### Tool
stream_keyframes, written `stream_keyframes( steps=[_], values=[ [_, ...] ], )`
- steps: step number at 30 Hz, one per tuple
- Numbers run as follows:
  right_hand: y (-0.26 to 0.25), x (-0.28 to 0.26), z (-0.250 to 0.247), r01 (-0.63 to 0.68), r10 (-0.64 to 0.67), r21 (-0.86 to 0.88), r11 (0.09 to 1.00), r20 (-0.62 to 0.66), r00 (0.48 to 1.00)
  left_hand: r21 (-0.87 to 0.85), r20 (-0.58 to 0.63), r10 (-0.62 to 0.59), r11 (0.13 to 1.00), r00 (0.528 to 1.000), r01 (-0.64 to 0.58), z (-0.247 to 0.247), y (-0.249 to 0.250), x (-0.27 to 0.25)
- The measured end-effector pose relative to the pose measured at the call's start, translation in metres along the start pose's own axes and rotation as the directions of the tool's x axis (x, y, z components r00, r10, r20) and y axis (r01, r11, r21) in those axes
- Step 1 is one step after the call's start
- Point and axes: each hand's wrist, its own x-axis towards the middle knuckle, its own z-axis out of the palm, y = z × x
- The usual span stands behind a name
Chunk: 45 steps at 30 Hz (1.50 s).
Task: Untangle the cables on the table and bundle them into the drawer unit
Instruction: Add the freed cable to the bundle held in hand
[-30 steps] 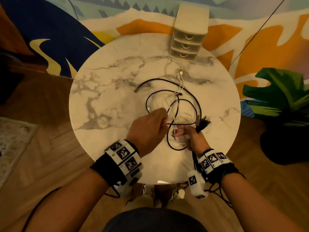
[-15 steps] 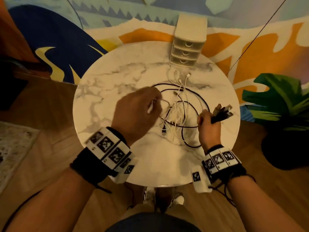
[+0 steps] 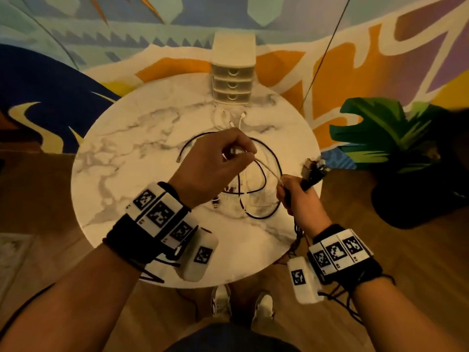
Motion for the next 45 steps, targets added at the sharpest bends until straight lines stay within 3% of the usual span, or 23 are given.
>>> stream_keyframes(
  steps=[3,8,14,19,22,24,25,27,28,29,33,35,38,40,43,45],
  values=[
    [0.004,-0.007,-0.005,-0.031,0.053,-0.153,0.988,0.139,0.989,-0.185,0.028,-0.045,0.981,0.999,0.050,0.023,0.011,0.002],
    [-0.003,-0.017,-0.021,0.041,-0.046,0.042,0.998,0.142,0.989,0.136,0.131,-0.032,0.991,0.991,0.014,0.055,0.009,0.003],
    [-0.010,-0.023,-0.023,-0.025,0.018,0.025,0.999,0.252,0.968,0.150,0.163,0.060,0.985,0.985,-0.085,0.077,0.027,0.007],
    [-0.013,-0.022,-0.021,0.051,-0.047,-0.016,0.999,0.204,0.978,0.085,0.206,0.075,0.992,0.976,-0.094,0.082,0.032,0.006],
    [-0.009,-0.017,-0.025,0.033,-0.048,0.148,0.988,0.098,0.994,0.052,0.135,0.119,0.991,0.984,-0.127,0.082,0.025,0.004],
    [-0.009,-0.015,-0.034,0.011,-0.016,0.243,0.970,0.016,1.000,0.013,0.147,0.013,1.000,0.989,-0.015,0.084,0.011,0.000],
    [-0.011,-0.014,-0.039,0.022,-0.017,0.275,0.961,-0.023,1.000,0.039,0.241,-0.066,0.998,0.968,0.058,0.087,0.000,-0.003],
    [-0.013,-0.012,-0.049,0.049,-0.012,0.332,0.942,-0.111,0.994,0.189,0.491,-0.243,0.967,0.837,0.169,0.098,-0.030,-0.018],
    [-0.013,-0.010,-0.055,0.059,-0.001,0.358,0.932,-0.160,0.987,0.265,0.534,-0.318,0.943,0.783,0.202,0.104,-0.050,-0.028],
    [-0.011,-0.007,-0.061,0.077,0.001,0.372,0.925,-0.205,0.979,0.336,0.507,-0.383,0.913,0.773,0.232,0.108,-0.071,-0.037],
    [0.007,0.003,-0.078,0.187,-0.055,0.405,0.895,-0.315,0.947,0.487,0.218,-0.519,0.792,0.826,0.369,0.085,-0.133,-0.046],
    [0.010,0.004,-0.079,0.201,-0.055,0.532,0.823,-0.278,0.959,0.473,0.143,-0.511,0.788,0.848,0.394,0.065,-0.143,-0.034],
    [-0.001,0.003,-0.085,0.101,-0.017,0.758,0.644,-0.118,0.993,0.380,-0.008,-0.455,0.823,0.891,0.423,0.041,-0.130,-0.005],
    [-0.009,0.005,-0.092,0.053,-0.018,0.778,0.626,-0.054,0.998,0.287,-0.157,-0.372,0.869,0.915,0.402,0.025,-0.117,0.017],
    [-0.007,0.011,-0.097,0.134,-0.038,0.616,0.776,-0.166,0.985,0.363,-0.365,-0.075,0.906,0.928,0.216,0.003,-0.098,0.043],
    [-0.001,0.014,-0.096,0.176,-0.053,0.475,0.862,-0.261,0.964,0.456,-0.402,0.062,0.879,0.914,0.141,-0.002,-0.090,0.051]
  ],
)
